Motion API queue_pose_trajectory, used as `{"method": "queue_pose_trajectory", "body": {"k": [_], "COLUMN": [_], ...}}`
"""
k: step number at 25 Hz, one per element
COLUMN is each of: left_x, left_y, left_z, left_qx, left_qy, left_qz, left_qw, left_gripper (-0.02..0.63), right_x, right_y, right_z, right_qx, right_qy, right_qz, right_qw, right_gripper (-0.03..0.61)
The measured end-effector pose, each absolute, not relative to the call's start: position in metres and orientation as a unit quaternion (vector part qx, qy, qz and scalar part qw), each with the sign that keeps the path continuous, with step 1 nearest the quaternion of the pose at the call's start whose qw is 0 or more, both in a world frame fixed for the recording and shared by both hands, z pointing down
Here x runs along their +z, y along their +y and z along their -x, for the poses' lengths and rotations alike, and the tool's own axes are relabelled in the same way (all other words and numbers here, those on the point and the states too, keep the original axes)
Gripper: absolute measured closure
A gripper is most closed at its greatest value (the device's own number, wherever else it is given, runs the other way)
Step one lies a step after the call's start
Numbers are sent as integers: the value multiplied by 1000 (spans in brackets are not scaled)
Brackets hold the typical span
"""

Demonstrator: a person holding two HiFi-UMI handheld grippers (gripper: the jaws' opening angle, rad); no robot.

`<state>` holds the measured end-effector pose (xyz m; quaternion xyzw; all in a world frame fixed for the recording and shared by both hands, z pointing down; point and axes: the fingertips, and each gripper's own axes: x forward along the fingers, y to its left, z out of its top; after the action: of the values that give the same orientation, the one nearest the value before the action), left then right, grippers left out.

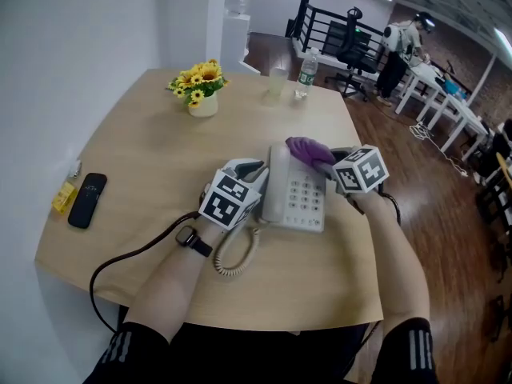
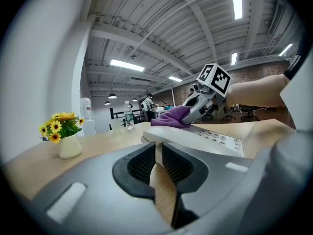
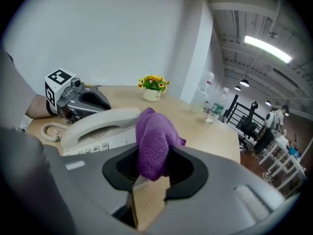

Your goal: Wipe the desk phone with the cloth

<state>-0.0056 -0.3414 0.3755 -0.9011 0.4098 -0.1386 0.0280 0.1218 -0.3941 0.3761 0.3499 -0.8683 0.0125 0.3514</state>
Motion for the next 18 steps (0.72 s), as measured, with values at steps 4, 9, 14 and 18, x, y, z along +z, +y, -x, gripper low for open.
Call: {"method": "queue_pose_trajectory", "body": {"k": [4,9,14,18], "left_x": [375,376,377,376], "left_y": [-340,-340,-341,-341], "left_z": [4,4,5,5], "left_qx": [-140,-138,-138,-137], "left_qy": [406,404,405,404], "left_qz": [903,904,904,904], "left_qw": [31,27,23,24], "left_gripper": [570,551,549,549], "right_x": [376,368,382,388], "right_y": [-394,-402,-391,-368], "right_z": [-153,-187,-177,-170], "right_qx": [30,14,41,43], "right_qy": [-858,-832,-853,-866], "right_qz": [-371,-424,-399,-386], "right_qw": [354,358,334,317], "right_gripper": [456,456,456,457]}}
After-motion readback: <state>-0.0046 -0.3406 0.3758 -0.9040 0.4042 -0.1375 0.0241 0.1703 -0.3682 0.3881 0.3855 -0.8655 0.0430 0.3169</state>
